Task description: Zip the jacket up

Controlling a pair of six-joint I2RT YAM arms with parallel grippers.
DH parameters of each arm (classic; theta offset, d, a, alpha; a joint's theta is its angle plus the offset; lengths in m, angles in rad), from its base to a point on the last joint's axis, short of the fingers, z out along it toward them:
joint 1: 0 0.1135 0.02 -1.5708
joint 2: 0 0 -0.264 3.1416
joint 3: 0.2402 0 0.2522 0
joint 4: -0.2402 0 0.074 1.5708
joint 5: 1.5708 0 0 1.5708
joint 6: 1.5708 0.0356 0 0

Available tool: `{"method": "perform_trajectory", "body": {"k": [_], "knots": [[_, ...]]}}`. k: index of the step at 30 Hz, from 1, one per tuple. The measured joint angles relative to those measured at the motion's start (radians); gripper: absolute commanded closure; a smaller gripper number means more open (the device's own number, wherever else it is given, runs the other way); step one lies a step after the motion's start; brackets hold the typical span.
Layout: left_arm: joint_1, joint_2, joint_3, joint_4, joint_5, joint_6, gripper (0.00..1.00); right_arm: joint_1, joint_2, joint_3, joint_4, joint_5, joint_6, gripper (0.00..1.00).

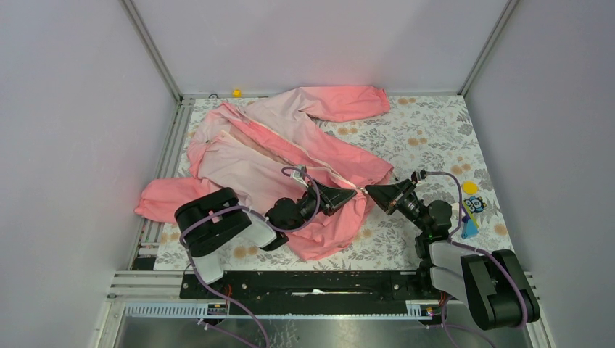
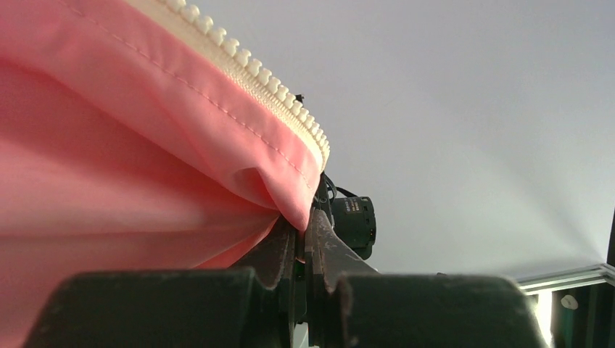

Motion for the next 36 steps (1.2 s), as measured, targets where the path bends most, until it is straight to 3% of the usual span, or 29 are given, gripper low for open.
{"method": "perform_trajectory", "body": {"k": [24,36], "knots": [[0.001,0.058,0.006,0.016,-0.002,-0.062,1.00,0.000,0.049,0.049,-0.068,-0.055,-0.047,1.00],[-0.004,0.128,0.006,0.031,0.008,-0.122,1.00,0.008,-0.027,0.087,-0.226,-0.121,-0.124,0.99]]}}
